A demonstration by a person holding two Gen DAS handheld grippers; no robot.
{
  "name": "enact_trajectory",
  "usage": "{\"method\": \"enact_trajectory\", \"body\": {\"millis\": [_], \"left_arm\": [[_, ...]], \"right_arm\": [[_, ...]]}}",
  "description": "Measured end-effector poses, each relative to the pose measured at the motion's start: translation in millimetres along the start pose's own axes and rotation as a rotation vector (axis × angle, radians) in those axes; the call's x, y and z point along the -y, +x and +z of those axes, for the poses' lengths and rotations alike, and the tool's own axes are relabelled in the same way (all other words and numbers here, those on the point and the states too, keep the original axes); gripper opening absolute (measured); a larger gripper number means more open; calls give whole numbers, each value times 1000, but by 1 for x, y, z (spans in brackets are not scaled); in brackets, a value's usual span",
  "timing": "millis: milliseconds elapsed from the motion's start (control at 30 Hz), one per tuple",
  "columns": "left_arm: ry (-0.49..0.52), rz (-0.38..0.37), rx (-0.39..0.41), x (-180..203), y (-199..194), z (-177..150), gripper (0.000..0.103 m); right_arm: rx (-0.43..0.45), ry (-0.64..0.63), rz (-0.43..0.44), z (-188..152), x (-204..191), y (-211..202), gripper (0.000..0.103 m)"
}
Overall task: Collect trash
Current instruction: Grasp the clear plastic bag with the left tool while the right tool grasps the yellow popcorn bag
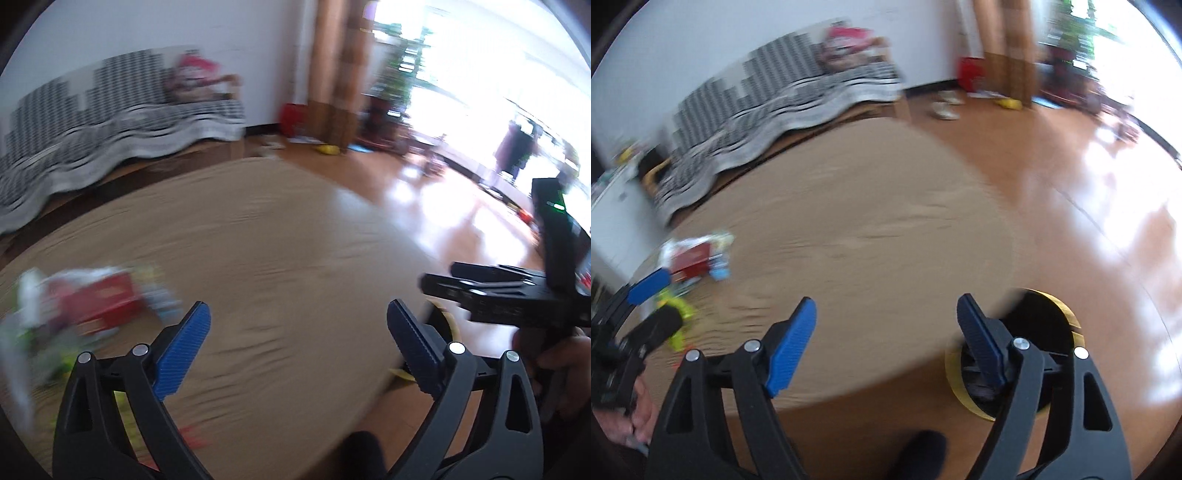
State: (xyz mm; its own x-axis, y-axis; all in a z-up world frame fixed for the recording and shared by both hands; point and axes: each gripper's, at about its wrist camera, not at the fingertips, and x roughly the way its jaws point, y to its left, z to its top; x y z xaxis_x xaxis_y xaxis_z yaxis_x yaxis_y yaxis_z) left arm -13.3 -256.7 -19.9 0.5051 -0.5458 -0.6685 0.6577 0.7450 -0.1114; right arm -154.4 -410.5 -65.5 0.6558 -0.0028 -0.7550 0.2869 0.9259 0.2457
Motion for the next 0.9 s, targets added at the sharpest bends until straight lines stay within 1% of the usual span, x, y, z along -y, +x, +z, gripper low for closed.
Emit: {"method": "enact_trajectory", "body": {"millis": [33, 100, 133, 167, 200, 233, 333, 400, 433, 500, 567, 667, 833, 900], "left_arm": [[-30, 50, 5, -28, -12, -3, 93], [-78, 127, 17, -73, -32, -9, 94], [-112, 177, 24, -104, -45, -17, 94], [-138, 217, 29, -125, -55, -22, 94], [-175, 272, 32, -154, -70, -33, 94], [-196, 301, 30, -173, -77, -39, 94], [-268, 380, -6, -236, -94, -64, 95], [-296, 417, -34, -261, -93, -77, 95], [-308, 422, -50, -274, -91, -82, 95], [-329, 399, -75, -292, -81, -84, 95], [-325, 386, -99, -294, -72, -89, 95], [-283, 433, -132, -299, -53, -89, 95], [-232, 453, -207, -301, -23, -98, 95], [-236, 451, -217, -299, -19, -103, 94]], "right_arm": [[-12, -40, 46, 2, -30, 7, 76], [-39, -94, 113, 2, -73, 18, 78], [-60, -129, 158, 1, -103, 25, 79], [-79, -150, 194, -1, -126, 31, 80], [-93, -162, 219, -4, -143, 35, 81], [-123, -181, 261, -7, -169, 43, 82], [-183, -204, 328, -12, -221, 62, 84], [-215, -207, 344, -14, -245, 76, 85], [-224, -205, 345, -16, -251, 80, 86], [-268, -184, 342, -18, -270, 102, 86], [-299, -155, 336, -17, -277, 115, 86], [-315, -131, 302, -17, -280, 127, 86], [-344, -144, 242, -21, -288, 141, 86], [-351, -168, 204, -25, -291, 147, 86]]}}
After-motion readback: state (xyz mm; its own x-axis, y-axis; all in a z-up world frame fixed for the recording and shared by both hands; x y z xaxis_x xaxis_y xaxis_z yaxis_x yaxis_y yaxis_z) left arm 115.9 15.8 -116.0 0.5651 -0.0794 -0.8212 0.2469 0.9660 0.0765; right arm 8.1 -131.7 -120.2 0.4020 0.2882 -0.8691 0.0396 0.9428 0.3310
